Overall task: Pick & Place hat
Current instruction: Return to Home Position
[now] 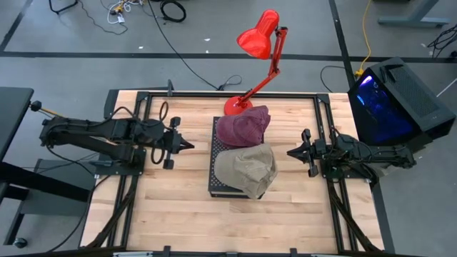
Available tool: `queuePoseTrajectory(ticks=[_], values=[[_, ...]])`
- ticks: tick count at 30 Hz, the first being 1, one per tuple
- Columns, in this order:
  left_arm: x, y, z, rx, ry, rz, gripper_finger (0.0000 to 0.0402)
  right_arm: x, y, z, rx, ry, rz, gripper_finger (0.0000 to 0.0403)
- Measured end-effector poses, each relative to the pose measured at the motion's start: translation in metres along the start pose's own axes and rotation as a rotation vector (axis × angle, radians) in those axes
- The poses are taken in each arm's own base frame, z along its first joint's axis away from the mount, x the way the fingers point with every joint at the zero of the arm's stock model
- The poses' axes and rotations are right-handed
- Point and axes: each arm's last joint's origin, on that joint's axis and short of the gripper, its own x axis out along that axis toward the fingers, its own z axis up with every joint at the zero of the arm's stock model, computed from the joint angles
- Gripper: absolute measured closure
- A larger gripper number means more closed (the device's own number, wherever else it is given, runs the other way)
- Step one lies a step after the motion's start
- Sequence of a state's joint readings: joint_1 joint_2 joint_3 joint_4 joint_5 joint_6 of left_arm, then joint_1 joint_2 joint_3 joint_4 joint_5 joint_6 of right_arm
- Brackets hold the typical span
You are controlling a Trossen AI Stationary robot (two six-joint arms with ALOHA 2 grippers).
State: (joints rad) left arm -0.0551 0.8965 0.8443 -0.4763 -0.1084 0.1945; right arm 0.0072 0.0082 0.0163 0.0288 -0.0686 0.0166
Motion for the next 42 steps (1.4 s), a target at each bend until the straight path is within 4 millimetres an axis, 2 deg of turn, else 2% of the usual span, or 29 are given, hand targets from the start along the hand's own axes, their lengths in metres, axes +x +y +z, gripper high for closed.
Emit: queuePoseTrajectory(ticks=[5, 11, 20, 27, 35, 42], values=[[0.004, -0.005, -0.024, 0.051, 0.029, -0.008, 0.0389, 0.000, 0.000, 0.000, 0.000, 0.000, 0.000, 0.0376], [0.011, -0.013, -0.053, 0.015, 0.034, -0.064, 0.0394, 0.000, 0.000, 0.000, 0.000, 0.000, 0.001, 0.0376], [0.020, -0.021, -0.089, 0.001, -0.001, -0.058, 0.0397, 0.000, 0.000, 0.000, 0.000, 0.000, 0.000, 0.0376], [0.025, -0.025, -0.106, -0.038, -0.133, -0.033, 0.0396, 0.000, 0.000, 0.000, 0.000, 0.000, 0.000, 0.0376], [0.025, -0.030, -0.130, -0.047, -0.163, -0.027, 0.0398, 0.000, 0.000, 0.000, 0.000, 0.000, 0.000, 0.0376], [0.022, -0.032, -0.143, -0.055, -0.258, -0.017, 0.0398, 0.000, 0.000, 0.000, 0.000, 0.000, 0.000, 0.0376]])
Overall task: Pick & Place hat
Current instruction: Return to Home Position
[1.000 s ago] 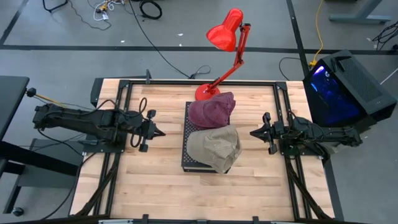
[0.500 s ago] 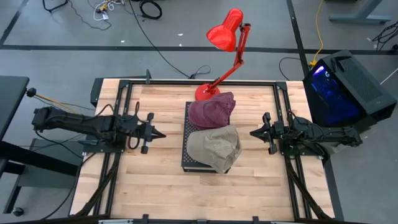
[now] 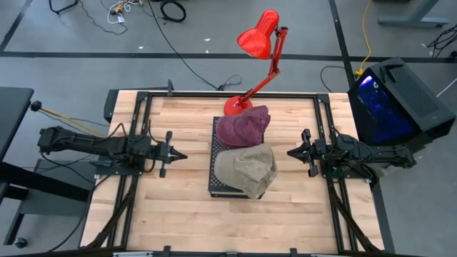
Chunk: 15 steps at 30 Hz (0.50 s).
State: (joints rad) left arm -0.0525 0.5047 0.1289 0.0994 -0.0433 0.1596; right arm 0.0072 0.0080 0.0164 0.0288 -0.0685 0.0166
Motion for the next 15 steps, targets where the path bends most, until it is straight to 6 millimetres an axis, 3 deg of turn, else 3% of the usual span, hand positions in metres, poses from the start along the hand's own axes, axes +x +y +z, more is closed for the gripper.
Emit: queuePoseTrajectory(ticks=[15], values=[[-0.013, -0.001, -0.005, -0.018, -0.162, 0.002, 0.0398, 0.000, 0.000, 0.000, 0.000, 0.000, 0.000, 0.0376]])
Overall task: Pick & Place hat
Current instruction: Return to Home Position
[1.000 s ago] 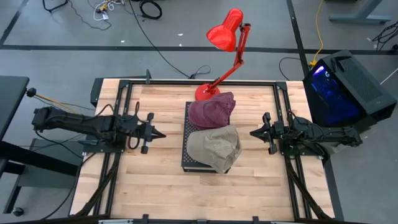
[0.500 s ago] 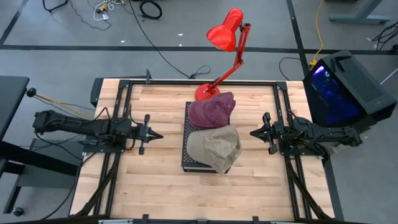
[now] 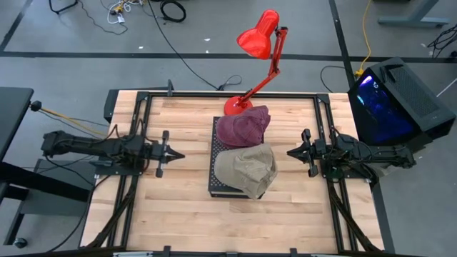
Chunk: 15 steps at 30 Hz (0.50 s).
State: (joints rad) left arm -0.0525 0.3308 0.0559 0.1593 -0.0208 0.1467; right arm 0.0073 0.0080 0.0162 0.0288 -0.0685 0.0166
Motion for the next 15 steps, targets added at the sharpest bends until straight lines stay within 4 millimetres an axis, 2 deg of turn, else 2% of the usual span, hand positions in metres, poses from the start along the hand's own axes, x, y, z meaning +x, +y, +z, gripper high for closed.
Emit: queuePoseTrajectory(ticks=[13, 15], values=[[-0.011, 0.001, 0.003, 0.003, -0.055, 0.008, 0.0397, 0.000, 0.000, 0.000, 0.000, 0.000, 0.000, 0.0376], [-0.010, 0.000, -0.002, -0.003, -0.084, 0.013, 0.0395, 0.000, 0.000, 0.000, 0.000, 0.000, 0.000, 0.0376]])
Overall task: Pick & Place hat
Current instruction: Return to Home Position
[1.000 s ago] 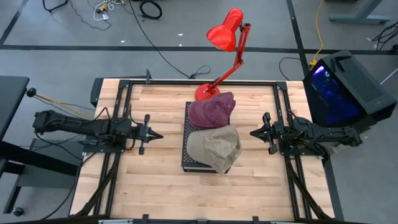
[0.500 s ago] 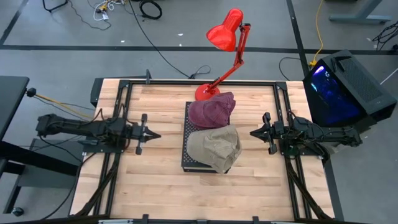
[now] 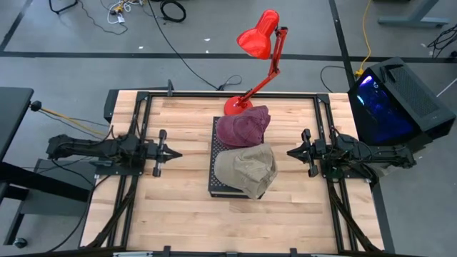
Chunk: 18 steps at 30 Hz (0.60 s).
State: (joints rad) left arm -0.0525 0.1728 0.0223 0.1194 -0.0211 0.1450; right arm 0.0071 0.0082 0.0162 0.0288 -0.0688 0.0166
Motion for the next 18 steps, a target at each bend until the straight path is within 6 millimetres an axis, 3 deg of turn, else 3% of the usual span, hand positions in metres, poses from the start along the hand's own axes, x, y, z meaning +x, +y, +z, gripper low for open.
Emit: queuePoseTrajectory(ticks=[12, 18], values=[[-0.0040, -0.0004, -0.0063, 0.022, 0.023, 0.008, 0.0395, 0.0000, 0.0000, 0.0000, 0.000, 0.000, 0.000, 0.0376], [-0.0093, 0.0005, -0.0011, 0.015, -0.044, 0.020, 0.0397, 0.0000, 0.0000, 0.0001, 0.000, 0.000, 0.000, 0.0376]])
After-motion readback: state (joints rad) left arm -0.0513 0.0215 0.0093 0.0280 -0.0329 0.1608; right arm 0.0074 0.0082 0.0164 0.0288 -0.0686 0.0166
